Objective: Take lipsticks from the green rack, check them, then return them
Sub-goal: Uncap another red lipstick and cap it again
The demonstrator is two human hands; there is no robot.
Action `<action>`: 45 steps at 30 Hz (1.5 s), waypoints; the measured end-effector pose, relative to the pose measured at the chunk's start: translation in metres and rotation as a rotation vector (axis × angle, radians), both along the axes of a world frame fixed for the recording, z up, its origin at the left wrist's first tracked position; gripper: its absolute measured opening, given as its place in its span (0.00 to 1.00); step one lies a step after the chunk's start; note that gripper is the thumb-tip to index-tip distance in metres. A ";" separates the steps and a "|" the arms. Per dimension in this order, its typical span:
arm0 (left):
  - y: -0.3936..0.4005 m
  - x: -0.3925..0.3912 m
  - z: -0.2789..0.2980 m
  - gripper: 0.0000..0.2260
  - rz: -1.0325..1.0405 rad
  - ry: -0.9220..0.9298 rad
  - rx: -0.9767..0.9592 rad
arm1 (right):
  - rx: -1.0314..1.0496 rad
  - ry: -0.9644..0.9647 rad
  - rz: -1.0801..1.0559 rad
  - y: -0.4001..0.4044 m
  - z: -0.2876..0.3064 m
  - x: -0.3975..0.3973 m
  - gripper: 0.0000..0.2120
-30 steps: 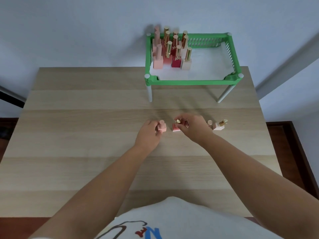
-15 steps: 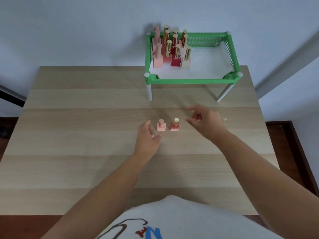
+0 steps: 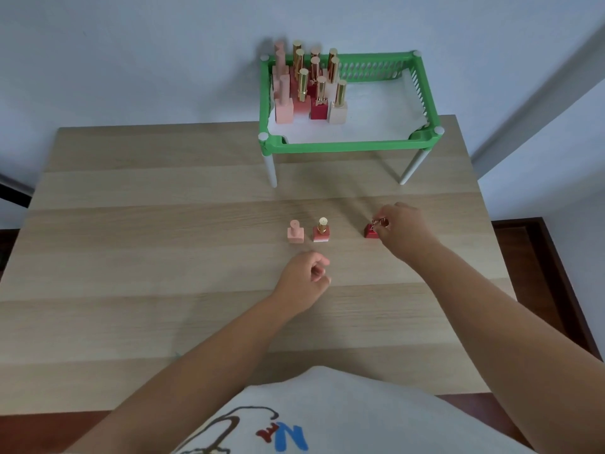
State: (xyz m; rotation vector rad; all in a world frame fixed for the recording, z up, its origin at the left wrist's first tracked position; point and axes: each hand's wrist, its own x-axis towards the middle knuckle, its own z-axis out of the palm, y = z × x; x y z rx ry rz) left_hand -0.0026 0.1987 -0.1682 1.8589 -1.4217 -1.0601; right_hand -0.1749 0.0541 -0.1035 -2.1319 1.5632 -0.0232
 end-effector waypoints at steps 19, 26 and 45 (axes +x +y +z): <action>-0.014 -0.018 0.000 0.21 -0.131 -0.134 -0.024 | 0.203 -0.240 -0.155 0.054 -0.005 -0.001 0.07; -0.009 -0.017 -0.002 0.11 -0.117 -0.090 -0.098 | 0.250 -0.282 -0.175 0.064 -0.005 -0.008 0.07; 0.016 0.016 0.032 0.12 -0.016 0.100 -0.192 | 0.218 -0.418 0.074 0.065 0.018 -0.002 0.05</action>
